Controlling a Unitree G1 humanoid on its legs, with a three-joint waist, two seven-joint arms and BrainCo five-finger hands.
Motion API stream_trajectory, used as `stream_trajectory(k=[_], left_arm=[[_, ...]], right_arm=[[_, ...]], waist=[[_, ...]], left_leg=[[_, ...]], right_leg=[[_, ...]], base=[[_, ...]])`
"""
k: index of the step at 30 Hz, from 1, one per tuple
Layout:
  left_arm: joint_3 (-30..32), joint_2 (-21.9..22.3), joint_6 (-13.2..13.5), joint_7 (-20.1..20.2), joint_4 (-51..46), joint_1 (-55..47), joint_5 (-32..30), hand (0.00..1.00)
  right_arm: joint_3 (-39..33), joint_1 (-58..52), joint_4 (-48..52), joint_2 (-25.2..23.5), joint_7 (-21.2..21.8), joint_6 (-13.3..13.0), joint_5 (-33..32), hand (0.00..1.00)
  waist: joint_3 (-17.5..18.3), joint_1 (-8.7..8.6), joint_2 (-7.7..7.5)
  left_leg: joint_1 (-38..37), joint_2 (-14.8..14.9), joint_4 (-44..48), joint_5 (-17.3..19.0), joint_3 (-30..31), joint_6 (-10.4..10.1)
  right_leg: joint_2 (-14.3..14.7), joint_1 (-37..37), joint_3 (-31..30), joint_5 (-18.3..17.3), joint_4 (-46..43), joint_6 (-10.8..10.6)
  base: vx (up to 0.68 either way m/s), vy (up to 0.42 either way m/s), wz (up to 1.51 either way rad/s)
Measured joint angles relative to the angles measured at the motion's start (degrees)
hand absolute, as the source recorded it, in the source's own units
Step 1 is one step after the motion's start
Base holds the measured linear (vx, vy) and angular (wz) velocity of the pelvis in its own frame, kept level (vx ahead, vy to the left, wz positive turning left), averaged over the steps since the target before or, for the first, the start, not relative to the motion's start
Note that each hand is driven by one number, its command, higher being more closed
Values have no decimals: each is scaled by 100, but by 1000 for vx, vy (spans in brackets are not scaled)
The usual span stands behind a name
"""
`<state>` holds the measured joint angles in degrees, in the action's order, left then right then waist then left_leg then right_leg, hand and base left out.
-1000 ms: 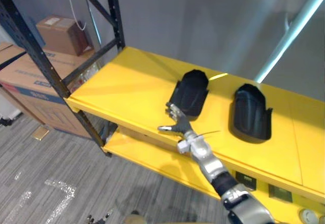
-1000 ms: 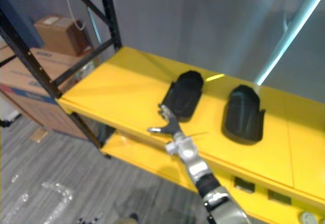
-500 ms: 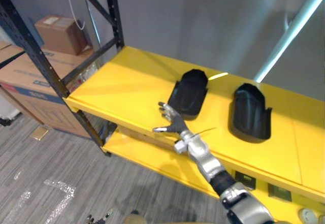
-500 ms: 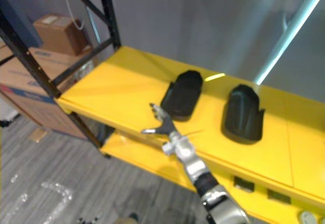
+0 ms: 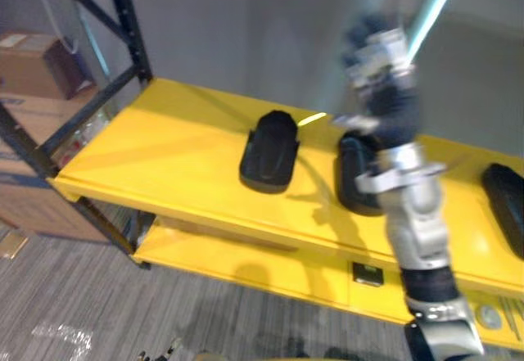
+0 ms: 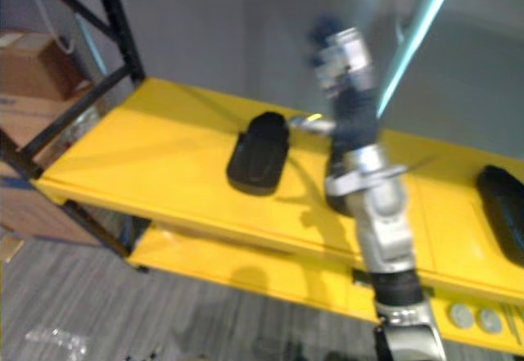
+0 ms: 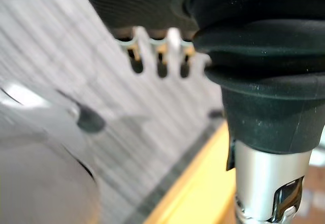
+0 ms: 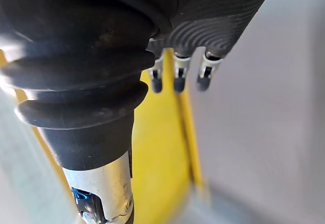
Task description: Walk over and take plastic housings, then place them on the shelf
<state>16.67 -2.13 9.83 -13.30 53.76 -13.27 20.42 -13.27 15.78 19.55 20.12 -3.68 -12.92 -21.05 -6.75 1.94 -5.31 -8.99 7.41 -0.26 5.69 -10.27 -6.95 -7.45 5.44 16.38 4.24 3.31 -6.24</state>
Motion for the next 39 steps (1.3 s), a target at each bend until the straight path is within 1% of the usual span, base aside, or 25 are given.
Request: stream_trajectory(k=[2,3,4,5,7,8,10,11,12,13,14,15,16,20,21,22,25,27,30,33,34,36,37,38,39], left_arm=[[-34,-22,-1,-3,56,16,-1,0],[-132,-50,-3,-8,105,32,-6,0],[-220,-85,-8,-12,151,53,-27,0],[-232,-91,-24,-14,156,58,-41,0],[-303,-94,-79,-14,163,65,-95,0],[-423,-101,-124,-11,165,57,-152,0],[-502,-77,-171,-2,167,61,-308,0],[-657,-96,-229,7,174,59,-374,0],[-752,-96,-254,16,196,59,-518,0],[-855,-109,-271,35,205,55,-585,0],[-1089,-152,-292,102,209,76,-818,0],[-1158,-179,-294,115,208,92,-931,0],[-1346,-225,-295,135,210,121,-1074,0],[-1879,-332,-453,320,260,316,-1468,0],[-2152,-391,-516,375,260,382,-1493,0],[-2316,-416,-606,446,258,448,-1489,0],[-2618,-428,-877,549,240,659,-1409,0],[-2706,-426,-974,579,235,766,-1390,0],[-2783,-448,-1122,708,122,920,-1350,0],[-2921,-470,-1254,771,155,913,-1363,0],[-2907,-486,-1277,794,209,846,-1364,0],[-2660,-487,-1239,797,244,790,-1293,0],[-2551,-482,-1192,786,242,771,-1250,0],[-2321,-433,-1058,759,137,665,-1131,0],[-2241,-426,-991,749,90,633,-1106,0]], right_arm=[[-369,-512,16,-4,-252,-44,65,0],[-699,-1036,-1,-47,-439,-45,121,0],[-970,-1466,-45,-159,-635,-46,177,0],[-1090,-1665,-78,-245,-721,-46,227,0],[-1367,-2337,-307,-612,-1012,-46,505,0],[-1462,-2754,-383,-833,-1122,-47,606,0],[-1518,-3195,-492,-1128,-1168,-55,612,0],[-1507,-3527,-559,-1408,-1201,-102,602,0],[-1457,-3805,-666,-1629,-1271,-248,604,0],[-1419,-3908,-754,-1712,-1297,-306,609,0],[-1264,-4124,-948,-1838,-1404,-468,619,0],[-1200,-4167,-994,-1876,-1420,-496,619,0],[-1024,-4231,-1109,-1906,-1456,-611,620,0],[-721,-4296,-1177,-1928,-1515,-806,796,0],[-644,-4295,-1177,-1924,-1507,-908,795,0],[-586,-4294,-1177,-1922,-1490,-948,794,0],[-405,-4219,-1187,-1868,-1391,-958,793,0],[-257,-4070,-1189,-1785,-1378,-958,838,0],[-85,-3767,-1194,-1655,-1394,-958,845,0],[96,-3486,-1205,-1499,-1389,-957,870,0],[201,-3377,-1273,-1451,-1355,-957,889,0],[442,-3163,-1396,-1317,-1228,-957,870,0],[584,-3041,-1424,-1196,-1142,-959,856,0],[813,-2752,-1596,-972,-1037,-974,860,0],[877,-2616,-1704,-894,-1007,-979,860,0]], waist=[[64,-98,11],[110,-177,38],[120,-303,78],[125,-361,102],[130,-550,154],[161,-622,222],[182,-741,292],[186,-819,320],[190,-902,347],[195,-929,364],[198,-1015,353],[206,-1052,390],[187,-1096,386],[123,-1195,495],[117,-1219,500],[65,-1221,588],[3,-1257,660],[-75,-1303,722],[-211,-1307,727],[-238,-1246,736],[-271,-1186,678],[-267,-1118,608],[-295,-1049,634],[-346,-936,657],[-338,-870,711]], left_leg=[[-9,16,-15,17,-117,-6],[-12,21,-17,37,-216,-1],[-30,24,-18,46,-324,-1],[-41,25,-23,46,-382,0],[-176,27,-18,50,-687,4],[-229,45,-13,93,-856,-1],[-335,100,-8,175,-1065,-47],[-421,118,-5,208,-1204,-61],[-504,143,13,264,-1356,-106],[-527,151,51,291,-1443,-102],[-527,179,123,356,-1635,-105],[-530,173,142,373,-1720,-107],[-525,169,195,425,-1878,-112],[-610,165,283,528,-2265,-147],[-654,167,282,541,-2376,-168],[-699,177,277,554,-2488,-189],[-707,191,281,568,-2659,-214],[-703,206,280,569,-2673,-217],[-711,224,283,573,-2689,-239],[-693,282,373,582,-2737,-258],[-666,323,635,589,-2691,-260],[-289,431,1613,738,-2051,59],[8,483,2330,810,-1504,396],[561,419,3412,981,-479,907],[683,306,3567,1212,-81,958]], right_leg=[[20,-66,-94,-1,-8,1],[36,-150,-217,-1,-31,1],[45,-207,-314,0,-53,1],[51,-240,-360,0,-69,2],[79,-275,-608,0,-99,2],[112,-304,-727,-1,-110,4],[192,-351,-915,-5,-155,11],[235,-364,-1047,-10,-180,19],[259,-377,-1183,-9,-204,21],[267,-405,-1246,-8,-239,26],[290,-530,-1428,-9,-312,28],[300,-571,-1514,-2,-321,29],[331,-655,-1663,40,-320,44],[432,-746,-2015,157,-253,57],[467,-751,-2118,195,-207,61],[480,-745,-2193,241,-138,71],[566,-757,-2303,383,54,84],[570,-745,-2308,424,121,71],[639,-768,-2308,425,124,74],[691,-833,-2380,426,123,75],[720,-818,-2502,425,122,76],[710,-842,-2714,398,69,117],[736,-860,-2878,365,4,169],[777,-923,-3272,289,-101,278],[836,-945,-3481,295,-103,270]], base=[[29,24,-38],[41,31,-44],[37,29,-43],[30,28,-45],[12,21,-57],[1,11,-57],[2,2,-57],[-22,-2,-69],[-41,5,-62],[-59,7,-71],[-57,1,-61],[-108,-16,-74],[-107,-28,-69],[-68,-17,-53],[-21,-17,-47],[-19,-12,-42],[-16,-41,-29],[-27,-52,-12],[-28,-50,-4],[-19,-52,-19],[0,-82,-43],[20,-93,-54],[44,2,-102],[34,81,-120],[-4,229,-152]])
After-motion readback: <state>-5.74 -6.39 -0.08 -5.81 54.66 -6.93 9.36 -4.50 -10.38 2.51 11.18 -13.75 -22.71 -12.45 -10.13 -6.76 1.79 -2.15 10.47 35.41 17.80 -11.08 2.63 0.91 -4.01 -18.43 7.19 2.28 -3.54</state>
